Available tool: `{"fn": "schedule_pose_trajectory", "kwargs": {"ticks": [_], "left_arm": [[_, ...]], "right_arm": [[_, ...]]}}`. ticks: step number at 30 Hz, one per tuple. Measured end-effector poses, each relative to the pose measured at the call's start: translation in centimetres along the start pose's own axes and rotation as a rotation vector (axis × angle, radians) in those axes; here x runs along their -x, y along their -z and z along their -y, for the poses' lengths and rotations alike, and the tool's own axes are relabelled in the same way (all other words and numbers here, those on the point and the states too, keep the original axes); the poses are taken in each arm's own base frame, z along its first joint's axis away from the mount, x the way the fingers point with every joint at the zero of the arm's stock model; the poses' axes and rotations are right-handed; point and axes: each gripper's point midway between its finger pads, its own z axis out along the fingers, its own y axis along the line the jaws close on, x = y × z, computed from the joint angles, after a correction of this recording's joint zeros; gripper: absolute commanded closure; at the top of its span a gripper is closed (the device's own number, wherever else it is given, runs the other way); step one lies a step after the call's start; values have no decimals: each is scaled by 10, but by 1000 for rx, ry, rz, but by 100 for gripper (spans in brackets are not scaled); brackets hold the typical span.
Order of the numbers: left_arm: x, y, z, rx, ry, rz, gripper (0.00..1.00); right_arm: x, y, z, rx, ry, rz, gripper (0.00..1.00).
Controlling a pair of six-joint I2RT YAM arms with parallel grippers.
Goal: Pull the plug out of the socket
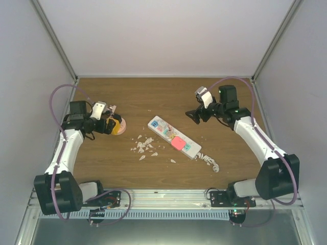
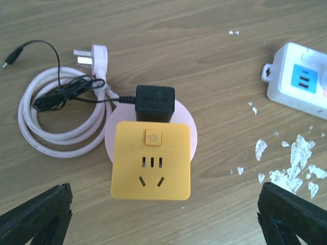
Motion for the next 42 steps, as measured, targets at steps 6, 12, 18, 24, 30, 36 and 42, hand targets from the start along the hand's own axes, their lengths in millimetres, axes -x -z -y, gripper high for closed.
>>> {"fn": "schedule_pose_trajectory", "kwargs": {"ticks": [6, 12, 18, 24, 30, 36, 42], "left_arm": [[-8, -4, 1, 18, -28, -34, 1], [-14, -17, 2, 20, -47, -78, 5], [-24, -39, 0, 32, -50, -145, 11], [-29, -57, -1, 58, -61, -183, 14], [-32, -67, -5, 86, -69, -203, 16], [-33, -72, -9, 104, -71, -219, 21], [-29, -71, -11, 116, -81, -214, 29]], "right_arm": [[7, -8, -27, 58, 68, 3, 0], [12, -11, -51, 100, 137, 5, 0], [14, -14, -68, 127, 189, 2, 0], [7, -15, -75, 133, 212, -12, 0], [8, -12, -75, 125, 223, -5, 0], [8, -10, -76, 122, 224, -4, 0], [5, -10, -75, 117, 223, -10, 0]]}}
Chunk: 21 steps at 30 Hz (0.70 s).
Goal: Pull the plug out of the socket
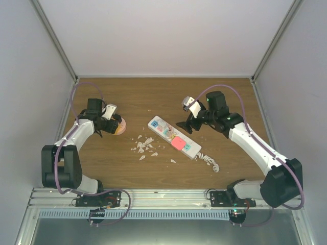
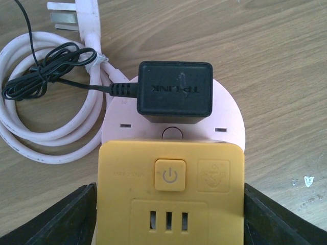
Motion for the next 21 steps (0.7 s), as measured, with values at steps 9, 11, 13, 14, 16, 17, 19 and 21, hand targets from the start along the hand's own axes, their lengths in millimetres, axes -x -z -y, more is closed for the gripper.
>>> {"fn": "schedule_pose_trajectory", "kwargs": {"ticks": [9, 11, 13, 14, 16, 17, 19, 21], "left_arm": [[0, 0, 1, -2, -34, -3, 35], [-1, 0, 1, -4, -43, -3, 36], [0, 0, 3, -12, -53, -2, 36], [0, 0, 4, -17, -61, -2, 36], [-1, 1, 5, -27, -80, -2, 37], [-1, 2, 7, -36, -92, -3, 37], [-4, 4, 12, -61, -122, -6, 38], [-7, 8, 18, -90, -155, -9, 38]], "right_arm": [[-3, 1, 0, -8, 10, -5, 0], [-3, 1, -1, -8, 11, -5, 0], [-3, 1, 0, -8, 14, -5, 0], [-3, 1, -1, -8, 16, -5, 0], [-3, 1, -1, -8, 18, -6, 0], [-4, 1, -1, -7, 17, -7, 0], [-6, 1, -1, -6, 15, -10, 0], [-8, 0, -2, -3, 15, -14, 0]]}}
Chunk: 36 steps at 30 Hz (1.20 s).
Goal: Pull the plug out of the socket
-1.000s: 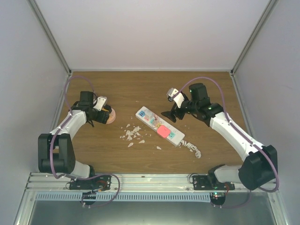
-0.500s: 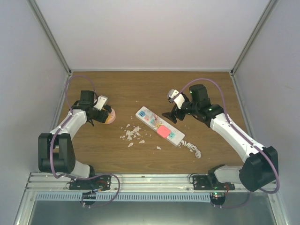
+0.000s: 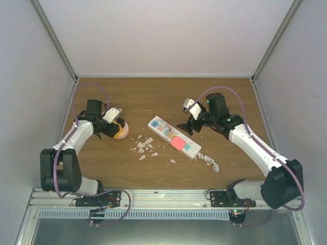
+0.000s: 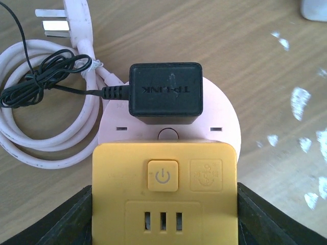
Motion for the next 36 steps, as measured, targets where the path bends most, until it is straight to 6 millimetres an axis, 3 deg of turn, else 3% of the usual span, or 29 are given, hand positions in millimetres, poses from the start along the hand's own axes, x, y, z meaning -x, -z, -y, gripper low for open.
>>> {"fn": "schedule_pose_trajectory", "kwargs": {"ticks": [11, 19, 36], "left_arm": [[-31, 22, 47, -157, -204, 8, 40], [-54, 36, 97, -280, -426, 40, 41], [-58, 39, 185, -476, -820, 94, 43]], "right_arm": [[-1, 0, -1, 4, 22, 0, 0], [-4, 0, -7, 26, 38, 2, 0], [-6, 9, -19, 53, 81, 17, 0]]}}
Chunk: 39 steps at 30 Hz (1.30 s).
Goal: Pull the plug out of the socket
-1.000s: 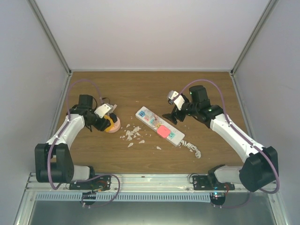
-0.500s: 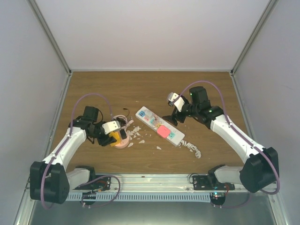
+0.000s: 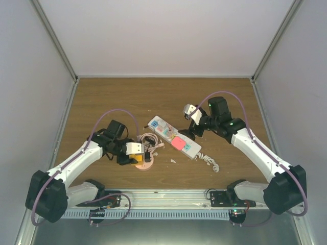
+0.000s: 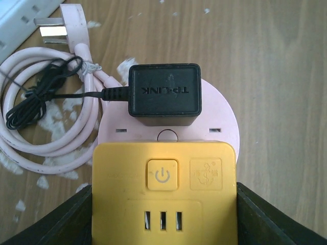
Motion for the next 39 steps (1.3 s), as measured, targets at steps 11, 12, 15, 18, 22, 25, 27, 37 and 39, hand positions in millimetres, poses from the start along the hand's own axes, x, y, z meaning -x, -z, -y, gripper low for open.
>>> {"fn": "schedule_pose_trajectory", "kwargs": {"ticks": [11, 12, 15, 18, 22, 25, 27, 37, 39], "left_arm": [[30, -16, 18, -102, -99, 32, 21], [31, -16, 20, -110, -97, 36, 17], [34, -16, 24, -129, -81, 49, 7], [40, -8, 24, -108, -72, 83, 1], [53, 14, 20, -39, -85, 158, 1], [55, 24, 19, 3, -88, 194, 1], [50, 26, 20, 18, -81, 204, 1], [30, 18, 29, 19, -34, 201, 2], [29, 16, 30, 18, -31, 201, 2]], "right_arm": [[-1, 4, -25, 94, 37, 45, 1], [-1, 4, -27, 103, 38, 49, 1], [0, 3, -34, 131, 54, 58, 1], [3, -3, -46, 167, 83, 67, 2], [6, -17, -66, 237, 129, 67, 3], [7, -31, -87, 301, 169, 61, 5], [6, -40, -102, 342, 192, 55, 6], [-11, -77, -168, 475, 283, 35, 17], [-16, -82, -176, 485, 290, 27, 21]]}}
